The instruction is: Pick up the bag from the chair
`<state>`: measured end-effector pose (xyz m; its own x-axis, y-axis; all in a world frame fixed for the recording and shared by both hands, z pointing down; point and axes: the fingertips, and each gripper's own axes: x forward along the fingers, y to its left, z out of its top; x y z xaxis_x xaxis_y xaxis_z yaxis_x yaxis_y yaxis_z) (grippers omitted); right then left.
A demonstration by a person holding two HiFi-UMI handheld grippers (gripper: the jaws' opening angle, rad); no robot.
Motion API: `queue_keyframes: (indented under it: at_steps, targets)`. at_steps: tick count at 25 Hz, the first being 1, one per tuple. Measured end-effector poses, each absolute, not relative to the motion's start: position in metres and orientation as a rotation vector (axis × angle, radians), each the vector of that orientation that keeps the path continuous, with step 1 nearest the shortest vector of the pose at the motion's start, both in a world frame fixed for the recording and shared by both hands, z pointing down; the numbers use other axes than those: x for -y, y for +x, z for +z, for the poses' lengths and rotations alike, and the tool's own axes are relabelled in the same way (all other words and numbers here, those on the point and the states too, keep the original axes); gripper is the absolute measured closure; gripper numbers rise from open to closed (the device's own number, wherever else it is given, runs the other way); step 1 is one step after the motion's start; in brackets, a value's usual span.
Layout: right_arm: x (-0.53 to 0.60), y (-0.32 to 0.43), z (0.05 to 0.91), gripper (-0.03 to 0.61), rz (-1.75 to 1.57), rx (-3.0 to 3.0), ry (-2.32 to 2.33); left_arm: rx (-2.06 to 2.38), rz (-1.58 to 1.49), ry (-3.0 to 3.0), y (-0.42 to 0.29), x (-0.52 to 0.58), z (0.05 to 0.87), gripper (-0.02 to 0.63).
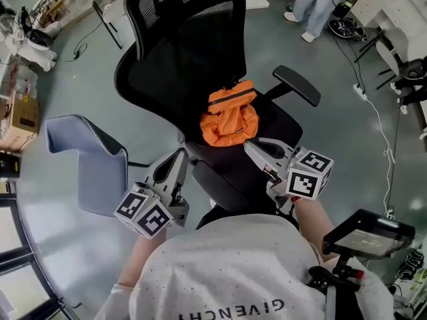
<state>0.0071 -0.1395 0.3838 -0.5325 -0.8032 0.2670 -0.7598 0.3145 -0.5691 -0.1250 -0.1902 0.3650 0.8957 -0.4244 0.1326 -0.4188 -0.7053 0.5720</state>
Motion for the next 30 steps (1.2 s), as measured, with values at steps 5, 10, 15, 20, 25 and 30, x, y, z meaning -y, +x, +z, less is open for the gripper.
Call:
queue_keyframes:
  at_steps: [5, 10, 15, 20, 25, 30]
  targets:
    - [0.147, -0.015, 0.392, 0.572, -1.054, -2.553, -1.503, 0.606, -0.001, 2.402, -0.131, 0.180, 0.368, 0.612]
    - [0.148, -0.015, 0.412, 0.572, -1.130, -2.610, -1.406, 0.680, 0.025, 2.357, -0.127, 0.163, 0.381, 0.612]
    - [0.197, 0.024, 0.424, 0.572, -1.173, -2.662, -1.283, 0.833, 0.033, 2.289, -0.093, 0.198, 0.393, 0.612]
    - [0.224, 0.061, 0.439, 0.572, -1.167, -2.765, -1.195, 0.967, 0.031, 2.211, -0.062, 0.210, 0.410, 0.612]
    - [0.246, 0.094, 0.486, 0.572, -1.260, -2.881, -1.054, 1.131, 0.030, 2.106, -0.039, 0.222, 0.430, 0.612]
    - [0.274, 0.092, 0.518, 0.572, -1.208, -3.021, -0.961, 1.202, 0.060, 2.049, -0.035, 0.220, 0.445, 0.612]
